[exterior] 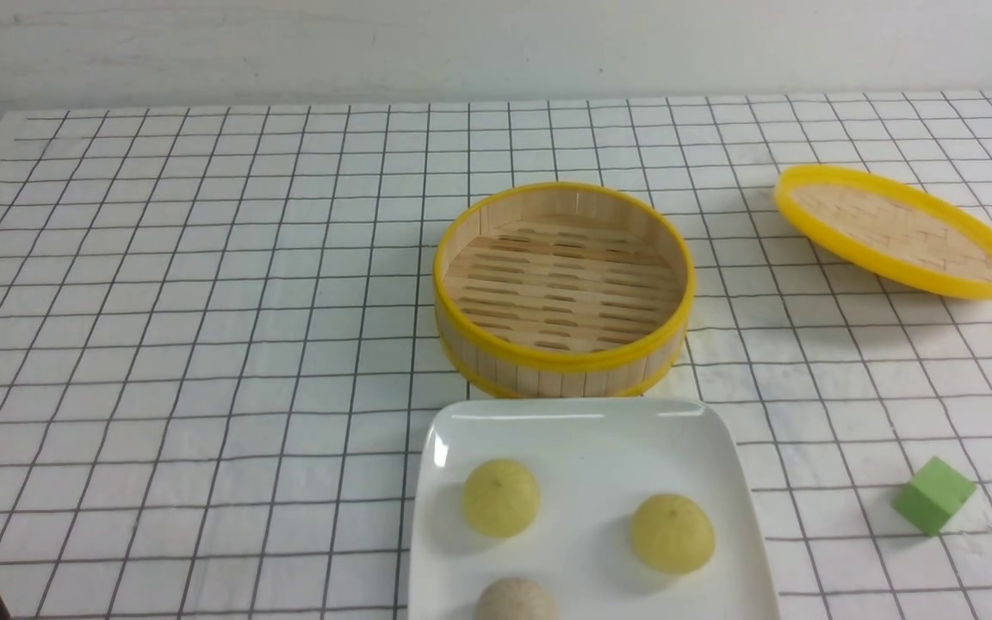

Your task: Put the steamed buns into the plate on the white-black tablecloth.

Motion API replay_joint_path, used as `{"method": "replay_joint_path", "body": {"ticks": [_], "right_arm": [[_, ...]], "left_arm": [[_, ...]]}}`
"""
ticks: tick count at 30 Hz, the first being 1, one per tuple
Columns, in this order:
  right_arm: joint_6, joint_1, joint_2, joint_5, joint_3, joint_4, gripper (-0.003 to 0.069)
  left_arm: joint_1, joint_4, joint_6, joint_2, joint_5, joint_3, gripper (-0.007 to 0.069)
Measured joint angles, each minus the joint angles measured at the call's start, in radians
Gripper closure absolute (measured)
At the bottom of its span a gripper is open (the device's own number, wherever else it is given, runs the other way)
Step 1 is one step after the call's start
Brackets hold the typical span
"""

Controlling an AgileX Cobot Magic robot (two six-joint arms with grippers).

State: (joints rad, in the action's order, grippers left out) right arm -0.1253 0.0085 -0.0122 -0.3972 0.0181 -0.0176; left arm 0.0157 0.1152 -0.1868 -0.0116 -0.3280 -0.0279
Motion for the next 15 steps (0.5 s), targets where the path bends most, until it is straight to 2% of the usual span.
{"method": "replay_joint_path", "body": {"ticks": [5, 15], "right_arm": [[0.000, 0.000, 0.000, 0.000, 0.000, 0.000, 0.0583], [0.000, 0.000, 0.000, 0.000, 0.000, 0.000, 0.0572]], "left_arm": [[0.048, 0.004, 0.002, 0.000, -0.027, 0.000, 0.0570], [0.056, 0.004, 0.005, 0.000, -0.035, 0.001, 0.0556]]}}
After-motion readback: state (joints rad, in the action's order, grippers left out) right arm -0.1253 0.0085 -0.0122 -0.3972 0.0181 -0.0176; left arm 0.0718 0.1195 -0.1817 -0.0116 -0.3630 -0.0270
